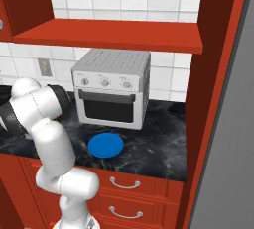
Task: Remove the peach from the bowl and place it on the small plate. Then place the bowl with only the steak in the microwave, close the door, and press the start button to microwave the steak.
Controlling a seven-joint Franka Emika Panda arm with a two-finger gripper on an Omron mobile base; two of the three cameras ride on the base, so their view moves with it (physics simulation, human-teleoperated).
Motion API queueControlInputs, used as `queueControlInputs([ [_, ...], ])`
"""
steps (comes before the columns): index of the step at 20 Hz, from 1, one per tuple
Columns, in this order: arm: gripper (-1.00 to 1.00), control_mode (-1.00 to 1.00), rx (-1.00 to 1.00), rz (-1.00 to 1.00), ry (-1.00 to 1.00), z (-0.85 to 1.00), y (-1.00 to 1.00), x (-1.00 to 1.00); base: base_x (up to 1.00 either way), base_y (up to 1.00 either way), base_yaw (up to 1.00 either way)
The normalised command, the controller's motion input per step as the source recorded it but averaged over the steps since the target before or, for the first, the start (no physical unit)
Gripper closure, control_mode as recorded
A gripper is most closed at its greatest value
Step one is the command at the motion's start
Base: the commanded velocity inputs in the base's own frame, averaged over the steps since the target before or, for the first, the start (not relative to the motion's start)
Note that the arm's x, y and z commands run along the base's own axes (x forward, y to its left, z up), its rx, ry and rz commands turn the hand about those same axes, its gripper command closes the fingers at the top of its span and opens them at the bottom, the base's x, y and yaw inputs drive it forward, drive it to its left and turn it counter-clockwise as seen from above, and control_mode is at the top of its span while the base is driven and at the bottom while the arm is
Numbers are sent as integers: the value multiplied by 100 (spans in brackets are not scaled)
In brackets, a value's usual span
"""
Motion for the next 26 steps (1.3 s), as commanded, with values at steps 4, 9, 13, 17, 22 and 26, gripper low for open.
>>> queueControlInputs([
  [4, 100, -100, 0, 1, 2, -41, 4, 6, 0, 0, 0],
  [9, 100, -100, 4, 0, -6, -1, -34, -40, 0, 0, 0],
  [13, 100, -100, 1, 0, -15, 71, -44, -60, 0, 0, 0],
  [17, 100, -100, 4, 0, -7, 96, -77, -54, 0, 0, 0],
  [22, 100, -100, 10, -2, -1, 99, -100, -37, 0, 0, 0],
  [26, 100, -100, 18, -4, 0, 72, -100, -33, 0, 0, 0],
])
